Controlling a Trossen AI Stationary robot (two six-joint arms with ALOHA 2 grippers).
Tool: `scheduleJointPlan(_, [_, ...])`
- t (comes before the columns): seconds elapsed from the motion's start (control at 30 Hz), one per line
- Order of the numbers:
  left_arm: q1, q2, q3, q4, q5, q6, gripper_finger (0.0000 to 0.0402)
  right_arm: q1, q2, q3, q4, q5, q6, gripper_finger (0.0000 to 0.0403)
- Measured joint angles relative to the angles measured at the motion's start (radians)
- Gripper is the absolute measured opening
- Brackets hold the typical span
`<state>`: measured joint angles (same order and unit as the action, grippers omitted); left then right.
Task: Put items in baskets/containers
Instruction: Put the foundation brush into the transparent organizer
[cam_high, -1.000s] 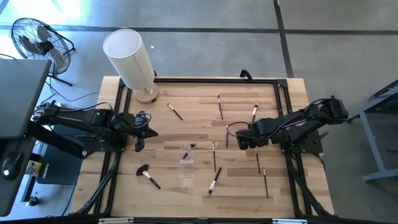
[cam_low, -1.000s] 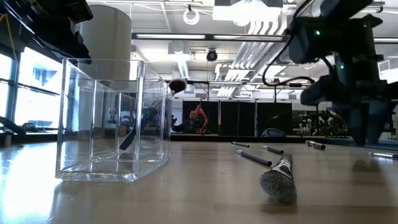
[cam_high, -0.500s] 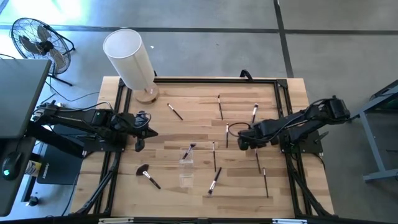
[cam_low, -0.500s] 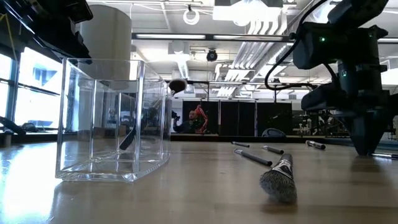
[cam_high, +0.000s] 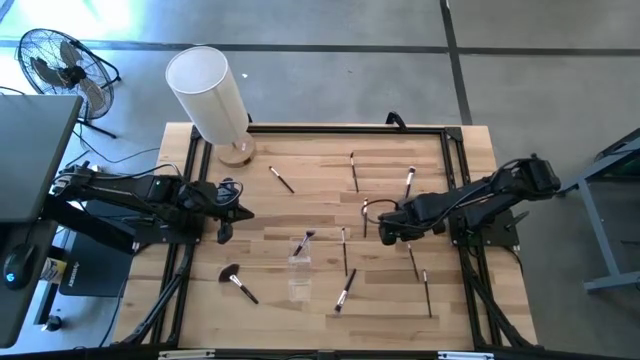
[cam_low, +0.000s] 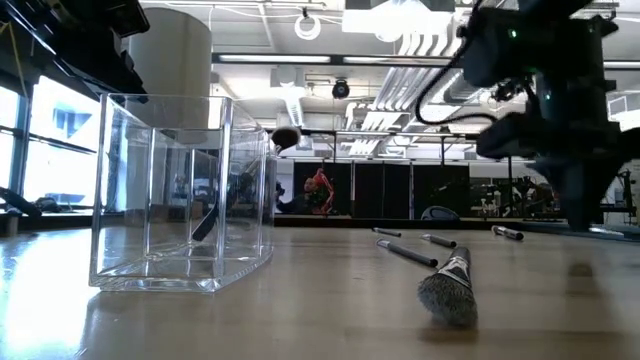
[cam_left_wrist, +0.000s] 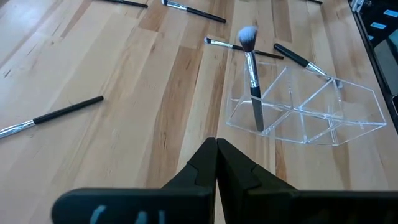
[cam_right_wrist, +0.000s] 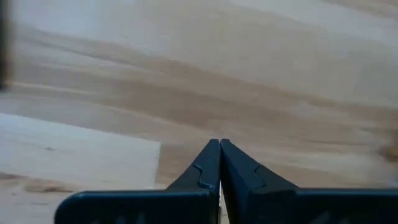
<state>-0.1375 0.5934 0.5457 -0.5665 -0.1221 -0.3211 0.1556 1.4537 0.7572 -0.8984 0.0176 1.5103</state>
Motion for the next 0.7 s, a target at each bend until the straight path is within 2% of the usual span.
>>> scheduleJointPlan(0.17, [0.0, 0.0, 0.0, -0.001, 0.027, -0.001, 0.0, 0.05, 0.0, 0.125, -0.104, 0.136, 0.0, 0.0001])
scheduleJointPlan(0.4, [0.0, 0.0, 0.0, -0.001, 0.026, -0.001, 0.0, 0.117, 0.0, 0.298, -0.141, 0.379, -0.043, 0.0])
scheduleJointPlan(0.57, [0.0, 0.0, 0.0, -0.001, 0.025, -0.001, 0.0, 0.139, -0.001, 0.357, -0.144, 0.52, -0.081, 0.0])
scheduleJointPlan(0.7, [0.0, 0.0, 0.0, -0.001, 0.023, -0.001, 0.0, 0.141, -0.001, 0.363, -0.125, 0.585, -0.124, 0.0])
